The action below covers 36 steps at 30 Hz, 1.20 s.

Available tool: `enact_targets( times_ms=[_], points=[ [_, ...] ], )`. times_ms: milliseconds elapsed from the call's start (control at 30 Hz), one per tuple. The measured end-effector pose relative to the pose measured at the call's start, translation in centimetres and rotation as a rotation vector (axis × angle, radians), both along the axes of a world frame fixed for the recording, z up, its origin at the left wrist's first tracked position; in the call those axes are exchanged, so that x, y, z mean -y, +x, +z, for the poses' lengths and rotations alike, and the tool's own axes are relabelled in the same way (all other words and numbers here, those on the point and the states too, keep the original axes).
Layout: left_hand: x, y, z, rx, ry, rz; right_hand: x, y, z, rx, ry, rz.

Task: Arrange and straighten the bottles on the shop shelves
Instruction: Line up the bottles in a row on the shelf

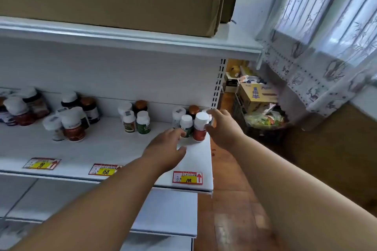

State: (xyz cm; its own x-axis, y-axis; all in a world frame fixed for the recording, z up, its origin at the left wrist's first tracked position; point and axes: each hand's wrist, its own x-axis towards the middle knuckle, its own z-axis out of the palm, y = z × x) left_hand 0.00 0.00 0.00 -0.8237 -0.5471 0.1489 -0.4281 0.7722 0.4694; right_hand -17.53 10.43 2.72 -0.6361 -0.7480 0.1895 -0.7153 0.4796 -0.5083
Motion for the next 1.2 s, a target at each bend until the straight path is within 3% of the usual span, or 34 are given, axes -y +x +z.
enact_targets(
  times_ms=[133, 333, 633, 800, 933, 967, 1100, 1200],
  points=[
    [0.4, -2.1, -1.3, 0.048, 0.119, 0.095, 1.8, -2.2, -1.6, -0.089, 0.113, 0.109],
    [1.4, -3.6, -2.9, 0.020, 0.140, 0.124, 3.5, -4.0, -2.7, -0.143, 0.204, 0.121],
    [1.6, -4.2, -4.0, -0.018, 0.235, 0.174, 4.0, -4.3, -3.5, -0.098, 0.099, 0.151],
    [1.0, -2.9, -3.0, -0.042, 0.212, 0.245, 4.0, -2.7, -2.9, 0.250, -0.155, 0.059],
    [0.8, 0.4, -1.6, -0.063, 0.278, 0.228, 4.6, 1.0, -1.4, 0.921, -0.368, 0.098],
    [0.8, 1.5, -1.3, -0.087, 0.290, 0.225, 5.0, 2.1, -1.1, 1.008, -0.391, 0.125],
    [1.4, 7.2, -0.3, -0.208, 0.416, 0.259, 7.8, 8.4, 0.1, 1.030, -0.493, 0.309],
    [2.3, 13.5, 0.0, -0.192, 0.516, 0.280, 10.4, 15.1, 0.8, 0.903, -0.423, 0.425]
  ],
)
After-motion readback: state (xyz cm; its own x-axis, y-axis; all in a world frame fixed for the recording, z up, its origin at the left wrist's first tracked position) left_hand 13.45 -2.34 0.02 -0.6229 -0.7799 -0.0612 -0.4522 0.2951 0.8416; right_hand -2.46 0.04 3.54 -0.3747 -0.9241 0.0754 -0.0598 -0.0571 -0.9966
